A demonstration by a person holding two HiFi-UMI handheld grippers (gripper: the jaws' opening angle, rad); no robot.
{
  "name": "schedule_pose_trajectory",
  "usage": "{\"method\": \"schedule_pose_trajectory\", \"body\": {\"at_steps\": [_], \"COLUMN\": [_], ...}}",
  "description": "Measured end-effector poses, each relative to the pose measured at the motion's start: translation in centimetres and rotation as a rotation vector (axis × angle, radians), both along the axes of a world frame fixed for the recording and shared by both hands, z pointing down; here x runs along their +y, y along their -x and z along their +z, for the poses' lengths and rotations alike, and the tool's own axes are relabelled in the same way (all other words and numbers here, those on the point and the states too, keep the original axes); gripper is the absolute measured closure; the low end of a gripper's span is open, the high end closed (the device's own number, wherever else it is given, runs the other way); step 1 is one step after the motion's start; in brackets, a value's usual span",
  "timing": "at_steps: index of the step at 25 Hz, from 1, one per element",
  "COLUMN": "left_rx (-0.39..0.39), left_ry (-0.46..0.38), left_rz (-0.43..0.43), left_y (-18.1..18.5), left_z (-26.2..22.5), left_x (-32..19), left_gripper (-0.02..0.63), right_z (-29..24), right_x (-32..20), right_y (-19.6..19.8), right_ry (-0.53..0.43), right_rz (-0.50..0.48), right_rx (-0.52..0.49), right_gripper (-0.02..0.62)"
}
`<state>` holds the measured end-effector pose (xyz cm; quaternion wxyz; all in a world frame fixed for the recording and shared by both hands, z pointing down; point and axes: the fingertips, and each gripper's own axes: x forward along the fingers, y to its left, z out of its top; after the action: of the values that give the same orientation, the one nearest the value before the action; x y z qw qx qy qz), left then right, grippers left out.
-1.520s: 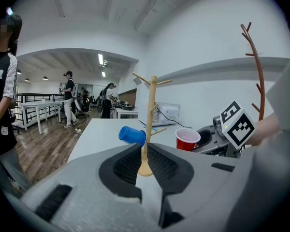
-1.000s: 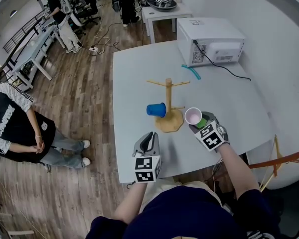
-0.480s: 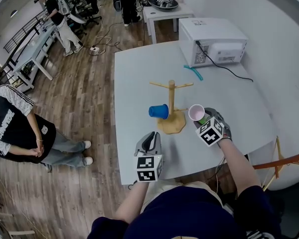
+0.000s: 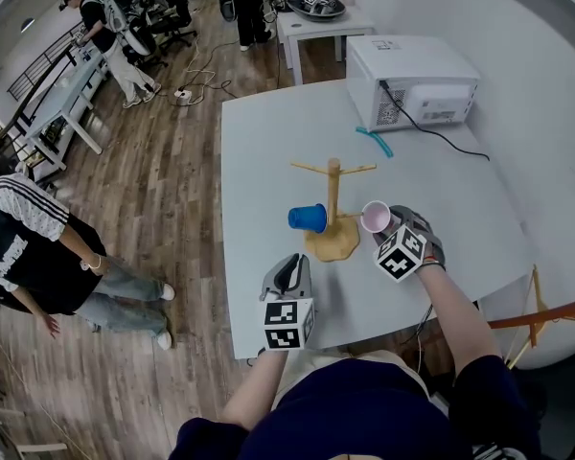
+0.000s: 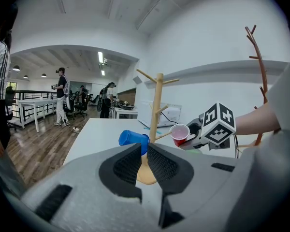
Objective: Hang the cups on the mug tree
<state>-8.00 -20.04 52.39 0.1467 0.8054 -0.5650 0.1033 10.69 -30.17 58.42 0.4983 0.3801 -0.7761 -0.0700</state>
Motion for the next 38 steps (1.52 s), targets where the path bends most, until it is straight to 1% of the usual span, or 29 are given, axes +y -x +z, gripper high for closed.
{"method": "schedule_pose_trajectory", "body": {"at_steps": [12,28,38], "left_rx": [0.003,0.004,0.008], "left_ry": [0.001,-0.006,-0.006], "left_rz": [0.007,-0.001,-0.004], "left_y": [-0.4,-0.1,0.0], "left_z": [0.3,-0.1,-0.2], "left_x": [-0.3,0.0,0.3], "left_gripper": [0.584,0.584,0.584], "right_z": [-1.1,-3.5,-4.0], "right_x": [-0.2,0.3,0.6], "right_y": [0.7,3.1,4.0], "right_ry": [-0.023,-0.066,-0.081], "right_rz": [-0.019,-0.074,-0.125], "right_rx": [-0.009,-0.037,0.007], "right_gripper": [0.327,0.327,0.327]}}
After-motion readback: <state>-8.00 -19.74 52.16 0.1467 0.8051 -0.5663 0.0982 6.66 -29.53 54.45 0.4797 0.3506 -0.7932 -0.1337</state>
